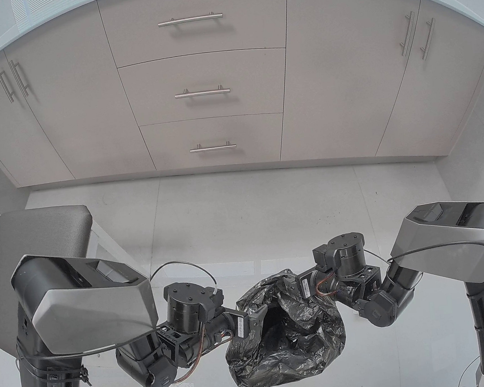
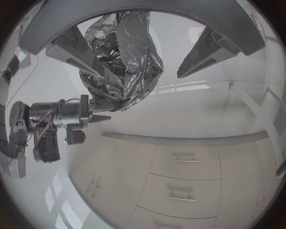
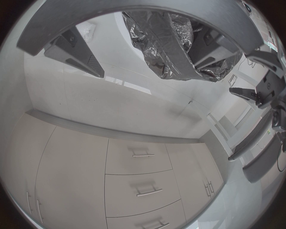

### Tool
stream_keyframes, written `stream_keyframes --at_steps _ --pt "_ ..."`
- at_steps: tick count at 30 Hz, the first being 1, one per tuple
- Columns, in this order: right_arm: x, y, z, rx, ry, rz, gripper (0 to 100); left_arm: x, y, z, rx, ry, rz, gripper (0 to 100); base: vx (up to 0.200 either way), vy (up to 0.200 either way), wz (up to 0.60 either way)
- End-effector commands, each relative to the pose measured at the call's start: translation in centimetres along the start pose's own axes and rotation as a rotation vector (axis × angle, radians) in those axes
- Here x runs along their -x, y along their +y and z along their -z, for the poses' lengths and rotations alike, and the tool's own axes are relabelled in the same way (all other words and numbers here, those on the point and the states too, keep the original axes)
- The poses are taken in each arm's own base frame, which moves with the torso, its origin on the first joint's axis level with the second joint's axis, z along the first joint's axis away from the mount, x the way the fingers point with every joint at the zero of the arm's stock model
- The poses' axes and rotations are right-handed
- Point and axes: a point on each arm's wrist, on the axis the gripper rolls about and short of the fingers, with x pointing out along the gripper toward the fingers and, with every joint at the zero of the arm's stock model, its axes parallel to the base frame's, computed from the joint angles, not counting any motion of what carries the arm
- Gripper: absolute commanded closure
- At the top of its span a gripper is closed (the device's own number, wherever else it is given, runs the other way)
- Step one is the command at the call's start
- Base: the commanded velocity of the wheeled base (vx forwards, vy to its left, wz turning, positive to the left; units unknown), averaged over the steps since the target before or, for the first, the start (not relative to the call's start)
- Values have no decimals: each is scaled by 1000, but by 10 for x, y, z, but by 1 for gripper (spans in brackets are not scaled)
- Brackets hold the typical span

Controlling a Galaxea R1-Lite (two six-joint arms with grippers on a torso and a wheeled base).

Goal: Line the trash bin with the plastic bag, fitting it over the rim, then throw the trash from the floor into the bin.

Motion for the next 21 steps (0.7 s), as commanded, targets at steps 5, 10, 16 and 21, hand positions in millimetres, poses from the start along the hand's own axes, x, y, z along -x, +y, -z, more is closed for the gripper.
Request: stream_keyframes --at_steps 5,10,16,21 --pt "0 1 -1 -1 -3 -2 0 -27 13 28 -82 83 -26 0 0 0 0" --pt "0 0 -1 -1 -4 0 0 -39 29 19 -80 92 -72 0 0 0 0" --pt "-2 0 1 0 -1 1 0 -45 44 2 -61 64 -113 0 0 0 0" --pt "-4 -1 3 0 4 4 0 -46 44 -1 -59 44 -131 0 0 0 0"
